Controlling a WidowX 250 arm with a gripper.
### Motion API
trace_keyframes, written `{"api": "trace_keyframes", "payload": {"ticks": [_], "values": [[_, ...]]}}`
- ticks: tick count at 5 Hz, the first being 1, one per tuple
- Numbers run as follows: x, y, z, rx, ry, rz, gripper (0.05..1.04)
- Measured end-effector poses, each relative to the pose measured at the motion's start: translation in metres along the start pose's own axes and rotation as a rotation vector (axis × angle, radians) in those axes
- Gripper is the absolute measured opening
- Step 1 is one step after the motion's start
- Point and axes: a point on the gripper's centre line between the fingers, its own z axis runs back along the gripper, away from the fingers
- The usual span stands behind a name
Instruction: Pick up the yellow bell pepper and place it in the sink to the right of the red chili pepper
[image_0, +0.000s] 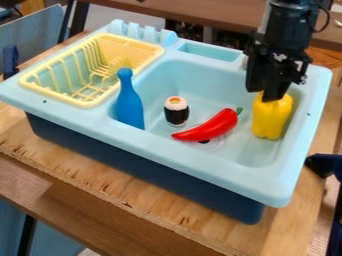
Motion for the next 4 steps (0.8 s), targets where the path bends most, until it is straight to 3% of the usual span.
{"api": "trace_keyframes", "payload": {"ticks": [1, 2, 3, 4], "values": [[-0.012, -0.011, 0.023, 0.034, -0.027, 0.0, 0.878], [-0.038, -0.017, 0.057, 0.073, -0.081, 0.03, 1.011], [-0.074, -0.033, 0.085, 0.112, -0.075, 0.074, 1.006], [-0.118, -0.039, 0.102, 0.175, -0.04, 0.202, 1.001]]}}
